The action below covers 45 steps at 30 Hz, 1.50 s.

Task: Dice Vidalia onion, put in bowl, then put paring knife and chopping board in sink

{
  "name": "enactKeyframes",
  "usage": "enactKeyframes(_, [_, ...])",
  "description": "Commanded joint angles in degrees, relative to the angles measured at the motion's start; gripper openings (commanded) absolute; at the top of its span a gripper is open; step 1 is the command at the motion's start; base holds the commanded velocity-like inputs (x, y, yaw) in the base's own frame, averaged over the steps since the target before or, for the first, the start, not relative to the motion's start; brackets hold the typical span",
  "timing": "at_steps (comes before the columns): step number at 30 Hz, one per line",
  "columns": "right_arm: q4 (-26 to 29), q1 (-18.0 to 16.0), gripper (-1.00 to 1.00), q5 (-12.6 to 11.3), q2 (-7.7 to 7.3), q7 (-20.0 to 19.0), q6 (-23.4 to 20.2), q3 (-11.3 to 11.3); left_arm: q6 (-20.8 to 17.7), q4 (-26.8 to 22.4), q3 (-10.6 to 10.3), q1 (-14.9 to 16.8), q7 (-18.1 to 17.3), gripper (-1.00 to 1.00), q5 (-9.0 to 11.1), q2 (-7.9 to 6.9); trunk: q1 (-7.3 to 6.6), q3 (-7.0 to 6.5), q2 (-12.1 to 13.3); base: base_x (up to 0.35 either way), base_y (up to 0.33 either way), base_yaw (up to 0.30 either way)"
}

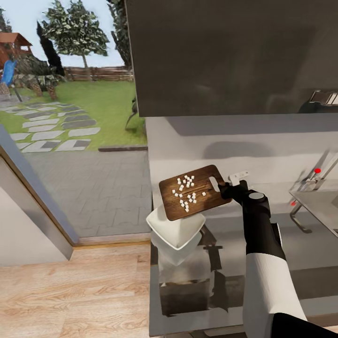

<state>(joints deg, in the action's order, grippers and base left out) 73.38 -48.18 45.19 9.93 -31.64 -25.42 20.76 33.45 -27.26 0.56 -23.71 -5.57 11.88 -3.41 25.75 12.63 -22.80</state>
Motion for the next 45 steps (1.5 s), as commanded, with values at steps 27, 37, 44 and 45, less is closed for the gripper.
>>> enactKeyframes(27, [-5.01,-0.07,-1.0,-1.48,0.07,-0.53,8.61,0.51,-0.05,-0.06,0.06,-0.02,-0.58,1.0,0.6,-0.01,0.04,0.1,-0.12,0.0,0.0,0.0])
enactKeyframes(37, [-5.05,-0.08,-1.0,-1.51,0.07,-0.53,8.99,0.81,-0.05,0.0,0.06,-0.02,-0.58,1.0,0.6,0.01,0.04,0.1,-0.12,0.0,0.0,0.0])
enactKeyframes(44, [-5.01,-0.07,-1.0,-2.15,0.07,-0.53,9.06,1.25,-0.05,0.01,0.06,-0.02,-0.58,1.0,0.6,0.01,0.04,0.1,-0.12,0.0,0.0,0.0])
enactKeyframes(45, [-5.01,-0.07,-1.0,-2.52,0.07,-0.53,9.06,1.27,-0.05,0.01,0.06,-0.02,-0.58,1.0,0.6,0.0,0.04,0.1,-0.12,0.0,0.0,0.0])
